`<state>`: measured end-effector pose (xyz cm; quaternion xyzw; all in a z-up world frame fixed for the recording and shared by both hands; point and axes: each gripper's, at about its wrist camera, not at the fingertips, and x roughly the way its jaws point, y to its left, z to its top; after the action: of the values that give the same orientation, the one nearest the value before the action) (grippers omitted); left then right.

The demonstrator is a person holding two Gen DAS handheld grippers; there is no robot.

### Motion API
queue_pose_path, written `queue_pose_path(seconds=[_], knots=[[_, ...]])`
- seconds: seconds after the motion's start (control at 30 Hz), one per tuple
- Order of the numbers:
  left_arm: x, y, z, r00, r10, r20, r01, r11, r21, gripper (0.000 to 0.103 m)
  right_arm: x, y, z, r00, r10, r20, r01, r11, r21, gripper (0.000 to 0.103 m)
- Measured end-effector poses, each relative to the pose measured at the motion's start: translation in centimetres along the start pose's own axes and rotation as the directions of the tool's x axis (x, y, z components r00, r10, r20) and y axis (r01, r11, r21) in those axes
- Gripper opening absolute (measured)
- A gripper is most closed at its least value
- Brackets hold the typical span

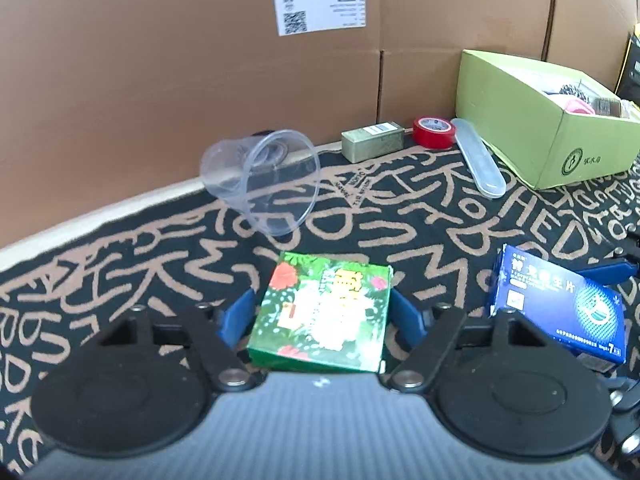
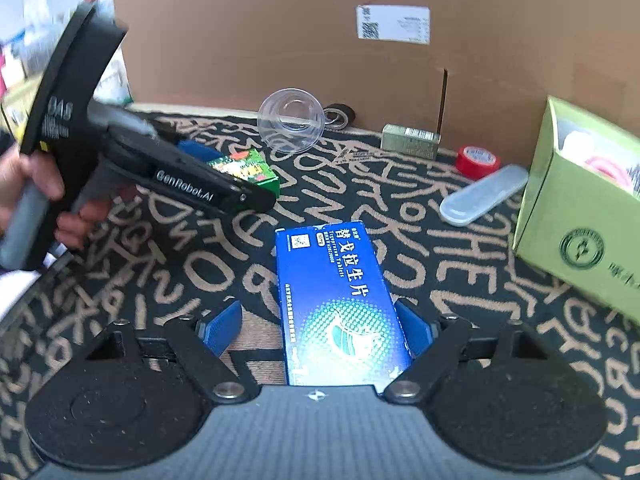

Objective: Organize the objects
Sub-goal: 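Grasp the green box with left tool while right grasps blue medicine box, then carry green box and blue medicine box into the shoebox and release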

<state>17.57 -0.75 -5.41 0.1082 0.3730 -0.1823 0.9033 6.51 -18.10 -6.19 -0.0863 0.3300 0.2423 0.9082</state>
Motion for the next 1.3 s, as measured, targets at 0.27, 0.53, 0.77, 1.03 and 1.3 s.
queue_pose_path(seconds=[0.27, 0.53, 0.77, 1.03, 1.3], knots=[[-0.6, -0.5, 0.3, 0.999, 0.001, -0.036, -0.002, 1.0, -0.01, 0.064, -1.1, 0.3, -0.1, 0.999, -0.026, 0.021, 0.025, 1.0, 0.016, 0.062], [-4.8, -4.0, 3.2, 0.993, -0.107, 0.057, 0.107, 0.994, 0.005, 0.064, -8.4, -3.1, 0.2, 0.975, -0.124, 0.185, 0.102, 0.987, 0.123, 0.062], [-8.1, -10.3, 8.9, 0.946, -0.242, 0.215, 0.223, 0.969, 0.109, 0.064, -13.7, -9.4, 0.9, 0.899, -0.336, 0.282, 0.271, 0.931, 0.244, 0.062], [-4.9, -17.3, 15.2, 0.928, -0.264, 0.261, 0.245, 0.964, 0.104, 0.064, -15.1, -17.5, 1.2, 0.818, -0.512, 0.262, 0.412, 0.84, 0.355, 0.062], [1.7, -21.7, 18.6, 0.959, -0.191, 0.209, 0.178, 0.981, 0.08, 0.064, -12.7, -24.7, 1.5, 0.81, -0.552, 0.198, 0.422, 0.784, 0.456, 0.062]])
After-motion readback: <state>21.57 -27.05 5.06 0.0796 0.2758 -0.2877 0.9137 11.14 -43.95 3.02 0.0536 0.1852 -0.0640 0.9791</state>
